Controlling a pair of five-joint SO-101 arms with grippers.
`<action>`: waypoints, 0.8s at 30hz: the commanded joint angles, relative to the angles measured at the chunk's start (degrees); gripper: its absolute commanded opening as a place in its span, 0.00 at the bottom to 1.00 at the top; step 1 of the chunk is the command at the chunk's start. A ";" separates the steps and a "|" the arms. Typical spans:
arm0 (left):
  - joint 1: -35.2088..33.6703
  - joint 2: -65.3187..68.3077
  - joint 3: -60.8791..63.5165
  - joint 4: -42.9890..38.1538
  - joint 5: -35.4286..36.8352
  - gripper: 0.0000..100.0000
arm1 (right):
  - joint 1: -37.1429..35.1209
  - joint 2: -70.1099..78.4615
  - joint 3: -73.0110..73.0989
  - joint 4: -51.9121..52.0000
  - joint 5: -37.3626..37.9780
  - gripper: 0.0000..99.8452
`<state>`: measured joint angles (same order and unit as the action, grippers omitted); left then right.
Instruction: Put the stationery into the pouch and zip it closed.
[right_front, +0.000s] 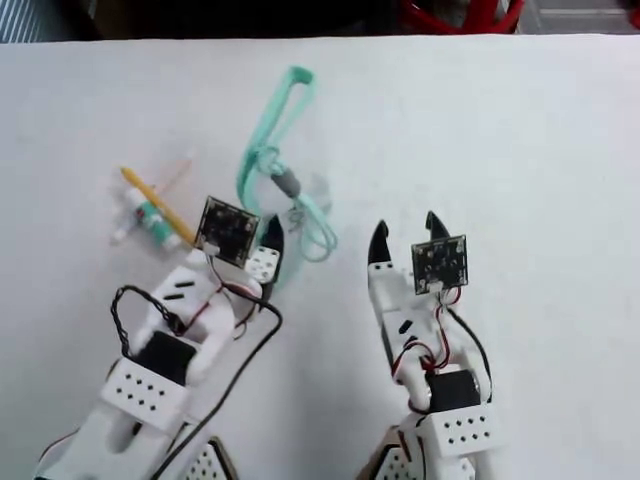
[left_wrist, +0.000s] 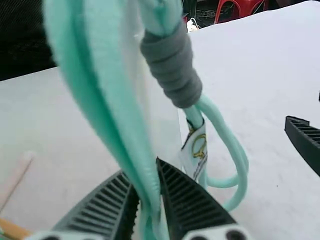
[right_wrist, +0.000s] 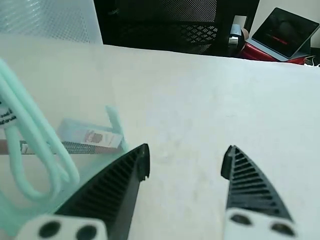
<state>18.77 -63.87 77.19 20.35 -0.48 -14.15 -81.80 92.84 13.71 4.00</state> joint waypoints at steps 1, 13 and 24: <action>-2.24 -1.10 -6.42 0.53 0.35 0.02 | -0.31 -0.66 -0.35 0.22 0.44 0.23; -11.74 -14.55 -35.52 28.84 -0.18 0.02 | -0.40 -0.75 -0.35 0.22 0.44 0.23; -29.23 -8.04 -45.80 35.52 -9.93 0.02 | -0.40 -0.75 -0.35 0.22 0.44 0.23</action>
<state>-3.38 -76.70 34.81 57.01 -8.40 -14.15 -81.80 92.84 13.71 4.00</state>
